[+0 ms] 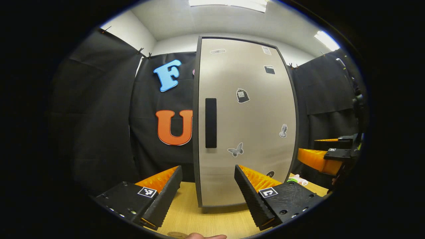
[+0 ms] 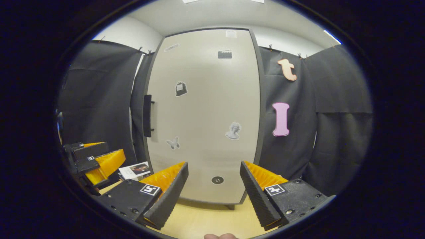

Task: Open the cabinet door with the right hand, grasp the bottle in the cabinet with the left hand and place it on the coaster, then close the cabinet door with the right hand.

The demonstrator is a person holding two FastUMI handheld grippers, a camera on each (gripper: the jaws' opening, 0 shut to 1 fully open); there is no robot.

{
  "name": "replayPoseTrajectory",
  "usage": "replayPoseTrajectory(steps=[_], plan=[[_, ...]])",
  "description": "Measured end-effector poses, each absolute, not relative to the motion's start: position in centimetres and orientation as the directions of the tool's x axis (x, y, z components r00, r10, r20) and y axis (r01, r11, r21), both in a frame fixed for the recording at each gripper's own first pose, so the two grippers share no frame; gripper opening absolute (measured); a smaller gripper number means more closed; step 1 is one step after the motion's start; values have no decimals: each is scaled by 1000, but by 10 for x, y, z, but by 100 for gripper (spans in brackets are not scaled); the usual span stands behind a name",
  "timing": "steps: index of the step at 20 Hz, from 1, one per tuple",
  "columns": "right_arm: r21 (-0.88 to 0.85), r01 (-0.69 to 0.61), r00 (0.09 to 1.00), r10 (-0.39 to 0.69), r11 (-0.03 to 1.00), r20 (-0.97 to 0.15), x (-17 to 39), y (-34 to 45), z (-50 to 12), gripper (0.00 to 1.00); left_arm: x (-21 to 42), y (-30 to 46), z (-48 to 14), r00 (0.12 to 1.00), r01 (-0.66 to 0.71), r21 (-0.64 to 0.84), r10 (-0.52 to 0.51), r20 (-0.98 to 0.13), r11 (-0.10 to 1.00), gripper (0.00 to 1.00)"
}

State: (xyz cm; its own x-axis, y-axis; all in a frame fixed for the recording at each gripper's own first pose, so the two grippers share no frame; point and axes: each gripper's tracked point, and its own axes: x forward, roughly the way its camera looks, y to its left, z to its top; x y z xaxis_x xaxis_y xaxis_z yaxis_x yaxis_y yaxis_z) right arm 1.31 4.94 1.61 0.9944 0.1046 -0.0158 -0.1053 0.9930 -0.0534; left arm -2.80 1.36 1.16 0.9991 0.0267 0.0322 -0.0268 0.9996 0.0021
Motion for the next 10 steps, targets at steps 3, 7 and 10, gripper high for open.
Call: replayPoseTrajectory(steps=[3, 7, 10], plan=[[-83, -147, 989, 148, 986, 10, 24, 75, 28, 100, -34, 23, 11, 998, -46, 4, 46, 38, 999, 95], [-114, -221, 974, 226, 968, 27, 39, 119, 40, 100, -49, 39, 12, 995, -85, -18, 86, 44, 996, 95], [-130, -297, 953, 302, 946, 24, 61, 165, 52, 100, -64, 57, 11, 991, -123, -27, 125, 46, 992, 95]])
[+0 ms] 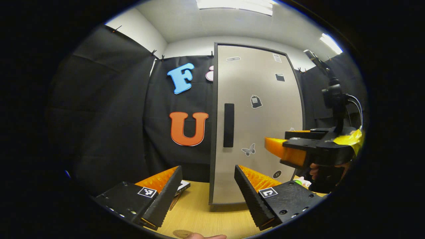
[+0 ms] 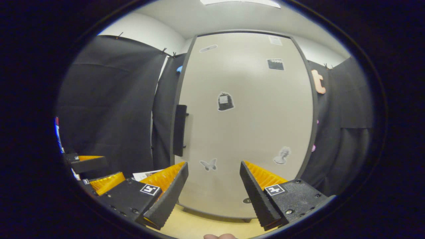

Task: Open the cabinet door with the right hand, grasp the bottle in the cabinet with the left hand and place it on the coaster, then close the cabinet door with the right hand.

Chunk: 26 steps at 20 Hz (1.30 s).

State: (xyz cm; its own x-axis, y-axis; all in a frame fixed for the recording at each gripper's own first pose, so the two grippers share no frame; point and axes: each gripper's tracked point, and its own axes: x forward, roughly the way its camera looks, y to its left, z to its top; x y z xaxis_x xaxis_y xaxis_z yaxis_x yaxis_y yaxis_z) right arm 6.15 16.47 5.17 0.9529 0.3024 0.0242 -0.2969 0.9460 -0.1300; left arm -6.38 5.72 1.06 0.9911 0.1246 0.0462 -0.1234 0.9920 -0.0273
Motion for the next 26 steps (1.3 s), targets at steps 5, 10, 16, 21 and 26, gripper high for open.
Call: replayPoseTrajectory(steps=[5, 10, 16, 21, 26], plan=[[-138, -364, 929, 369, 921, 13, 102, 233, 61, 100, -87, 93, -11, 982, -190, -24, 190, -15, 981, 95], [-86, -368, 930, 367, 926, -33, 133, 268, 50, 100, -101, 125, -15, 969, -245, -18, 245, -20, 969, 95], [-90, -274, 962, 272, 957, -35, 151, 258, 47, 62, -108, 149, -26, 963, -267, -24, 266, -45, 963, 95], [-61, -241, 971, 239, 969, -26, 151, 259, 45, 14, -107, 155, -36, 969, -239, -13, 238, -70, 971, 95], [-60, -241, 971, 240, 969, -16, 134, 260, 45, 9, -98, 166, -34, 975, -213, -3, 213, -62, 977, 100]])
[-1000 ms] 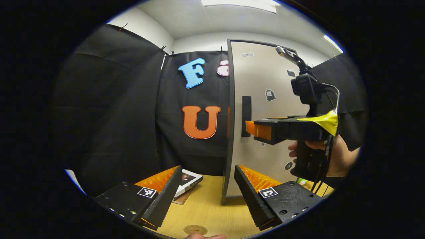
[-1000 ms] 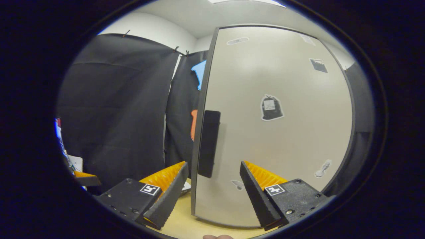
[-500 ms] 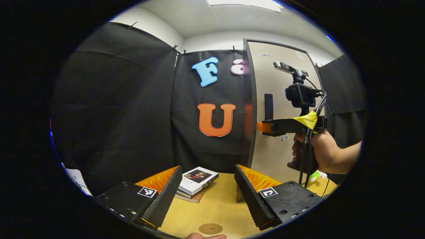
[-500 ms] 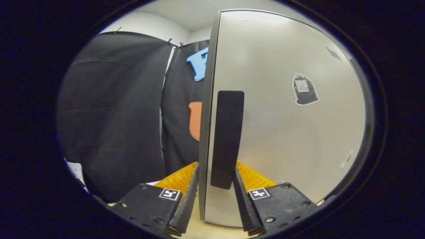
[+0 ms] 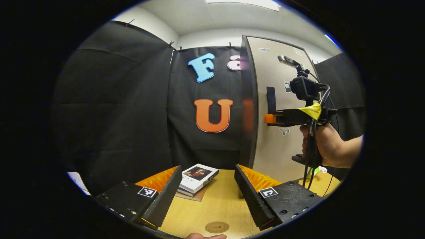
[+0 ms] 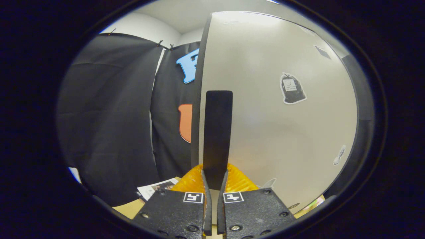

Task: Open the cabinet door with the right hand, grasp the bottle in the cabinet with the left hand and place it on the coaster, then close the cabinet door with the right hand.

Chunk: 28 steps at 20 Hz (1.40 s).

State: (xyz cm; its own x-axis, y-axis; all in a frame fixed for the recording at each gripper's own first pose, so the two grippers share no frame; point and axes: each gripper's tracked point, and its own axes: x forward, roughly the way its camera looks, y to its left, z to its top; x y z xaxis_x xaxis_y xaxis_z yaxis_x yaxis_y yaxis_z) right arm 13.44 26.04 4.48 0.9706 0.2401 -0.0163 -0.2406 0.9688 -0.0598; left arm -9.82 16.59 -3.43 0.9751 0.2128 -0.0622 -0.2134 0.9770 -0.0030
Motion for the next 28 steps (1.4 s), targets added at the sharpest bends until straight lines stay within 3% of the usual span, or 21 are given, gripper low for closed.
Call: replayPoseTrajectory(steps=[1, 13, 28], plan=[[-62, -242, 970, 242, 968, -13, 126, 258, 45, 9, -99, 168, -35, 976, -210, -3, 209, -61, 978, 95], [30, -209, 978, 209, 978, -12, 6, 214, 39, 8, -108, 148, -29, 994, -70, 60, 74, -75, 996, 95], [45, -103, 991, 106, 994, -85, -114, 103, 32, 8, -67, 19, -12, 985, 165, -34, -167, -42, 986, 96]])
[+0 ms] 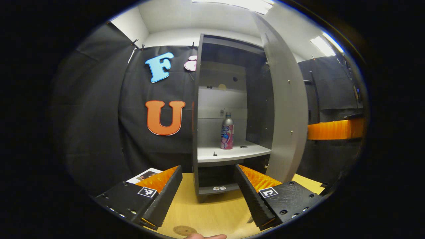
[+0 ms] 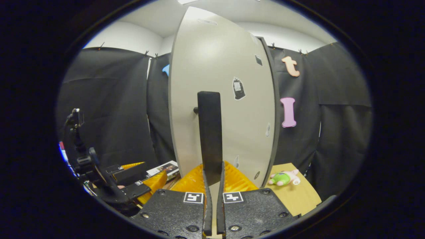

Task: Open the cabinet door with the right hand, grasp the bottle in the cabinet with the left hand and place it on the coaster, then close the cabinet door with the right hand.

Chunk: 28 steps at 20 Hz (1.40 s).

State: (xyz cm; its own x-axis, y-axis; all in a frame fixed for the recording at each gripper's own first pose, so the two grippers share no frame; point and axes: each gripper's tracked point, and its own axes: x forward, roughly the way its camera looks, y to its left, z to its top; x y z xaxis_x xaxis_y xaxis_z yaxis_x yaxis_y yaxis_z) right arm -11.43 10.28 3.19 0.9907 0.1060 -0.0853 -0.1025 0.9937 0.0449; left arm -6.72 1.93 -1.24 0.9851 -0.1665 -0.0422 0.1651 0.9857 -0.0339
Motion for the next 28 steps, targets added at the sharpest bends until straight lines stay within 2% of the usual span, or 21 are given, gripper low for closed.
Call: replayPoseTrajectory(steps=[6, 10, 15, 18, 20, 21, 22, 23, 26, 27, 28], plan=[[10, 5, 998, -4, 1000, -64, -150, 43, 32, 6, -33, -32, -9, 974, 220, -78, -224, -46, 972, 95], [-33, 102, 994, -103, 994, -39, -169, 1, 34, 6, 16, -67, 17, 972, 235, -53, -235, 17, 971, 95], [81, 263, 965, -262, 961, -25, -184, -74, 36, 5, 85, -96, 35, 976, 210, -15, -208, 71, 978, 96], [141, 355, 935, -354, 924, -32, -195, -111, 32, 5, 124, -104, 36, 980, 190, -8, -189, 64, 982, 95], [196, 323, 946, -318, 926, -58, -191, -114, 24, 14, 149, -100, 49, 984, 161, -22, -158, 82, 987, 95], [203, 332, 943, -321, 921, -84, -188, -117, 16, 35, 162, -101, 56, 985, 145, -23, -142, 98, 989, 95], [203, 340, 940, -326, 919, -99, -186, -123, 10, 43, 175, -104, 63, 985, 135, -18, -132, 110, 991, 95], [197, 344, 938, -328, 918, -110, -185, -125, 7, 48, 186, -104, 64, 987, 124, -11, -122, 103, 992, 95], [179, 337, 940, -319, 925, -120, -185, -125, 1, 50, 221, -99, 57, 994, 93, -10, -92, 57, 996, 95], [177, 326, 944, -310, 929, -115, -185, -122, 3, 57, 229, -100, 55, 995, 90, -20, -89, 50, 996, 95], [168, 315, 948, -299, 934, -112, -184, -119, 3, 56, 238, -99, 52, 995, 86, -33, -84, 45, 996, 95]])
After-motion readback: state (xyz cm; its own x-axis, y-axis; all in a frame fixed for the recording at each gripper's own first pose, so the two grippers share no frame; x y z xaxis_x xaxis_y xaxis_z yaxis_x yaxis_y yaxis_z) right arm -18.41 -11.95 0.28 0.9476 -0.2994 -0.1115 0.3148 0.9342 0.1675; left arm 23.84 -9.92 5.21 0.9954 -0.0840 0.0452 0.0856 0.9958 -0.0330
